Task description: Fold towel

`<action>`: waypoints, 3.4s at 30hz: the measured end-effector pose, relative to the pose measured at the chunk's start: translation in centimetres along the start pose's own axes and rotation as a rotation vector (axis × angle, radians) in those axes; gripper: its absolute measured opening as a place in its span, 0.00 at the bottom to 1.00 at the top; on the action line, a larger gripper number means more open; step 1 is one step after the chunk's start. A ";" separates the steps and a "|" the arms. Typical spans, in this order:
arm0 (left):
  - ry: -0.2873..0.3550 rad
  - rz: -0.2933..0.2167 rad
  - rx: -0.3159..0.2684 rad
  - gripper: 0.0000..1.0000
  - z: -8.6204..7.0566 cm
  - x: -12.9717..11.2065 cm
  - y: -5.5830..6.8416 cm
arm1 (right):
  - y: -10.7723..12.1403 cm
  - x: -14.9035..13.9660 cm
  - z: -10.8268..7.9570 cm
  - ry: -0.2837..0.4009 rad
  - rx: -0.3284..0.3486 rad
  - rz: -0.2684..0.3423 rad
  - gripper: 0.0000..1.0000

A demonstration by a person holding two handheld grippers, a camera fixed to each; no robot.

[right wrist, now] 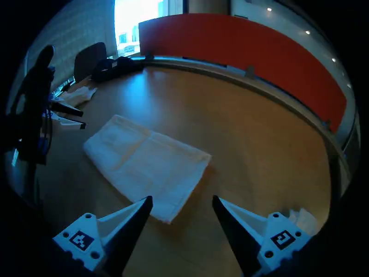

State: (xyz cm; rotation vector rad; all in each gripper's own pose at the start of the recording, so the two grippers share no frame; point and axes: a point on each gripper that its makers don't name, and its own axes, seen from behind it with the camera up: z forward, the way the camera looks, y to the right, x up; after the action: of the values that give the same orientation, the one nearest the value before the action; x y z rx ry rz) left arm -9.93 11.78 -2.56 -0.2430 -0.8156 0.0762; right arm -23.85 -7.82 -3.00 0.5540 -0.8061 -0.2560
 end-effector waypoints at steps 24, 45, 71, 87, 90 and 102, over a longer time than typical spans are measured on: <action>0.011 -0.077 0.089 0.91 -4.5 -3.0 -3.5 | -1.4 -2.1 0.9 -0.063 0.075 -0.118 1.00; -0.004 -0.119 0.122 0.91 -6.9 -5.7 -5.0 | -1.8 -4.1 2.1 -0.114 0.121 -0.163 0.57; -0.009 -0.131 0.140 0.91 -7.7 -6.1 -6.5 | -2.3 -0.9 0.9 -0.072 0.113 -0.156 0.07; 0.004 -0.149 0.146 0.91 -8.4 -6.0 -6.8 | -4.3 8.6 -0.3 0.068 0.121 -0.293 0.07; 0.005 -0.153 0.149 0.91 -8.6 -6.0 -6.9 | -4.8 9.7 -0.5 0.079 0.127 -0.319 0.07; 0.012 -0.160 0.155 0.92 -9.0 -6.2 -7.4 | -5.5 10.6 -0.3 0.078 0.135 -0.371 0.07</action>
State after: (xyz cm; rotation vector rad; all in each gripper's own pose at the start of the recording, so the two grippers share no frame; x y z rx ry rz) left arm -7.76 1.92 -11.09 -0.0319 -0.8107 -0.0129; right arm -16.56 -16.76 0.28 0.8367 -0.6445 -0.5197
